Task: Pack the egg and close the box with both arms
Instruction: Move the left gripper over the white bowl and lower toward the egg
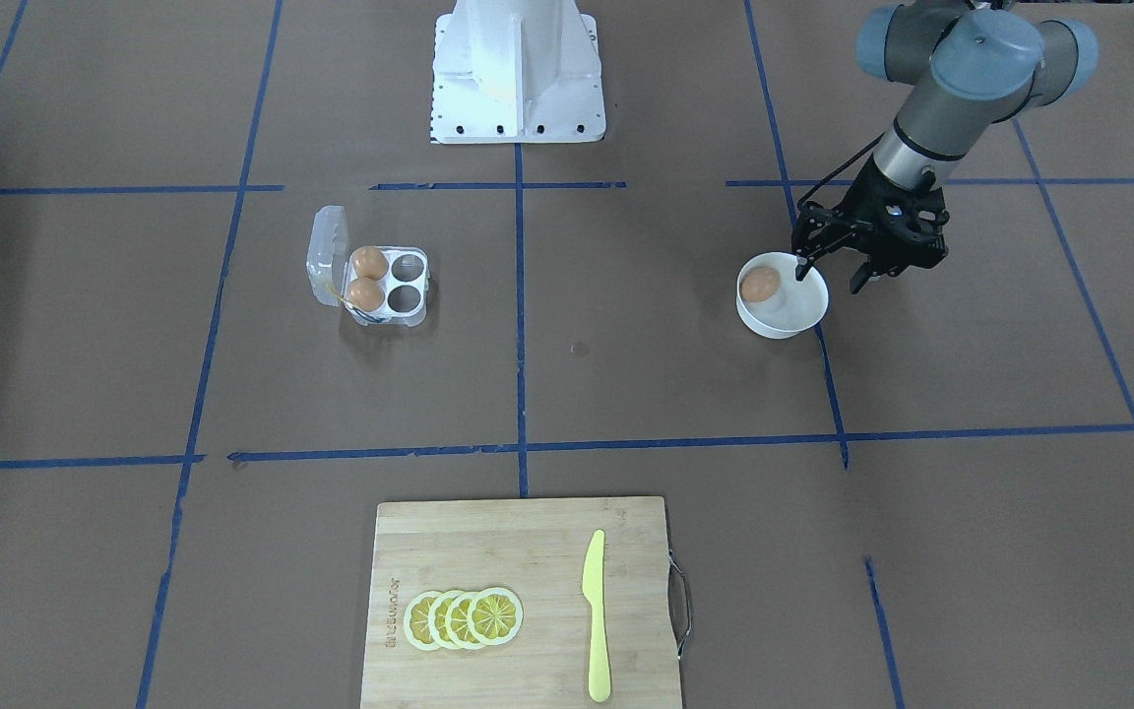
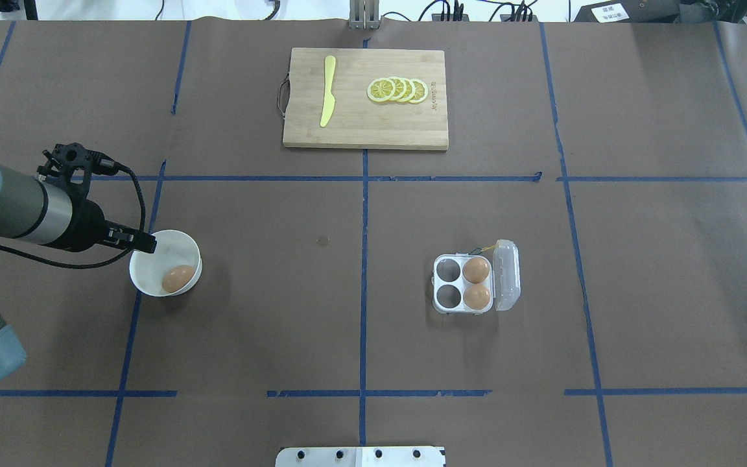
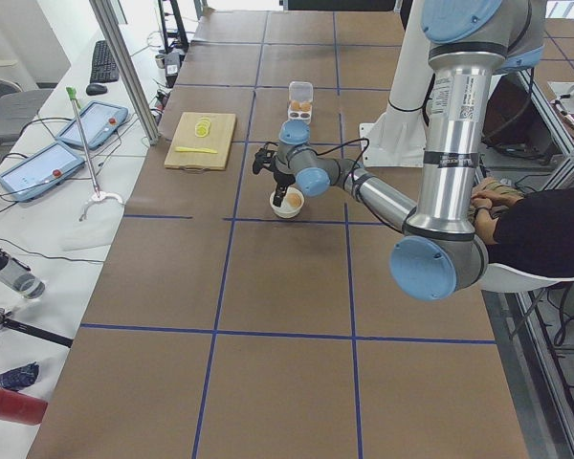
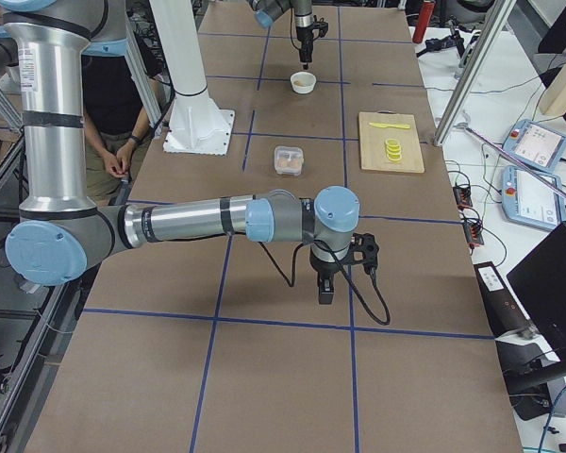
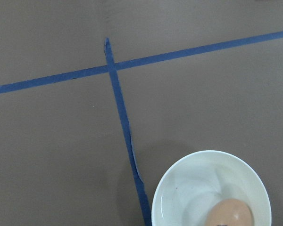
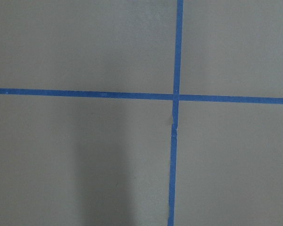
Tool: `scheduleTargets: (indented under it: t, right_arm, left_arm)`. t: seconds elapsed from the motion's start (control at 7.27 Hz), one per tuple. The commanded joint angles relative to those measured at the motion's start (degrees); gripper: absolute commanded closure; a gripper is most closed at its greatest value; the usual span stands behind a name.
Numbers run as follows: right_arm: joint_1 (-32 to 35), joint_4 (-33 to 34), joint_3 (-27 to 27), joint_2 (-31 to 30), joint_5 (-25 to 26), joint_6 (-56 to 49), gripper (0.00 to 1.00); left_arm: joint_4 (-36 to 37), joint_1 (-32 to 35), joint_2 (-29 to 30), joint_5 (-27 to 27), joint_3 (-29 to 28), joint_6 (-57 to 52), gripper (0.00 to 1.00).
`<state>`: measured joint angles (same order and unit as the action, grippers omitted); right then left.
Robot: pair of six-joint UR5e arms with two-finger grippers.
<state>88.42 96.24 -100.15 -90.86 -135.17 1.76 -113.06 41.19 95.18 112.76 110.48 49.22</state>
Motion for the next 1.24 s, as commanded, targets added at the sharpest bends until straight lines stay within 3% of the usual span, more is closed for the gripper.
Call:
scheduleTargets:
  t: [0.0, 1.1]
  right_arm:
    - [0.0, 0.0, 0.13, 0.07, 0.0, 0.09, 0.0]
    - [0.0, 0.0, 0.83, 0.42, -0.09, 0.09, 0.0]
  left_arm:
    - [1.17, -1.89, 1.75, -1.67, -1.49, 0.0, 0.26]
    - [1.17, -4.01, 4.49, -1.67, -4.84, 0.18, 0.27]
